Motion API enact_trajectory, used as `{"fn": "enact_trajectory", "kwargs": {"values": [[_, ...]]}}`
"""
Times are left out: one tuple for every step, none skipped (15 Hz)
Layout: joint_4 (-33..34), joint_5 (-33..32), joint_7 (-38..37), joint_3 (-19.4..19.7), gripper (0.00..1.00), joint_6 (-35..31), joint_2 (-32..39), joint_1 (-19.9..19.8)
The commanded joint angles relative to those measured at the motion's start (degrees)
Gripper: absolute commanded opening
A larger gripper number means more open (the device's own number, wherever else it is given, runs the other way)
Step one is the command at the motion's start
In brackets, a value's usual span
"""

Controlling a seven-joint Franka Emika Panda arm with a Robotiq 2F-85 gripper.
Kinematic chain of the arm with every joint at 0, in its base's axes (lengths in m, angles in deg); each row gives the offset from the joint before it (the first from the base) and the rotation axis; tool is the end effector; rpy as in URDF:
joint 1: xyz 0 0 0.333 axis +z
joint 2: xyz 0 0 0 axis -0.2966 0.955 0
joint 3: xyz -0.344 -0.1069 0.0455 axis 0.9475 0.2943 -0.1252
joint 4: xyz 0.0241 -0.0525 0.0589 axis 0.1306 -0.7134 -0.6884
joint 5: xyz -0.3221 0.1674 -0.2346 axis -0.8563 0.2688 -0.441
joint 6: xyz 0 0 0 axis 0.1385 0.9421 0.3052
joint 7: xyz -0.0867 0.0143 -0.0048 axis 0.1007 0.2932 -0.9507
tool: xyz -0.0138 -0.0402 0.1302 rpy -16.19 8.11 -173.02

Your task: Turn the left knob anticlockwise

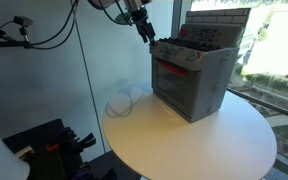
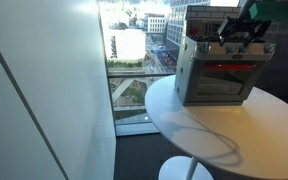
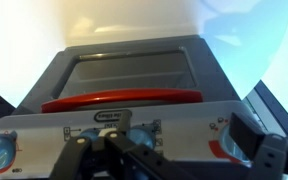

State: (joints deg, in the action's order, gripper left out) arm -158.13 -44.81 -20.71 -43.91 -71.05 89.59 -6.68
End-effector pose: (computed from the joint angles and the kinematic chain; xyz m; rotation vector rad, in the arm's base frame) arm 0.6579 0.1147 0.4614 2.9958 -0.4800 0.5950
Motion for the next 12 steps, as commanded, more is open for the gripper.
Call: {"fn": "enact_trajectory", "kwargs": {"values": [[0.7, 4.9, 4.1, -1.6, 1.00, 6.7, -1.9, -1.7], [0.7, 6.2, 5.0, -1.8, 1.00, 8.5, -2.3, -1.9], [0.8, 7.2, 5.4, -1.9, 1.00, 10.2, -2.6, -2.0], [0.9, 8.6, 6.3, -2.1, 1.00, 12.0, -3.0, -2.1], [0.9, 9.9, 7.0, -2.3, 1.00, 13.8, -3.4, -2.3], [1.0, 11.0, 7.6, -2.4, 1.00, 15.5, -3.8, -2.4], [1.0, 12.1, 8.2, -2.6, 1.00, 17.3, -4.2, -2.6], [0.9, 13.3, 8.7, -2.7, 1.00, 19.2, -4.8, -2.7], [1.0, 14.2, 9.0, -2.8, 1.00, 20.9, -5.2, -2.8], [0.7, 15.2, 9.0, -3.0, 1.00, 22.9, -6.0, -2.9], [0.7, 15.8, 8.9, -3.0, 1.00, 24.6, -6.4, -3.0], [0.6, 16.3, 8.5, -3.1, 1.00, 26.3, -7.0, -3.0]]}}
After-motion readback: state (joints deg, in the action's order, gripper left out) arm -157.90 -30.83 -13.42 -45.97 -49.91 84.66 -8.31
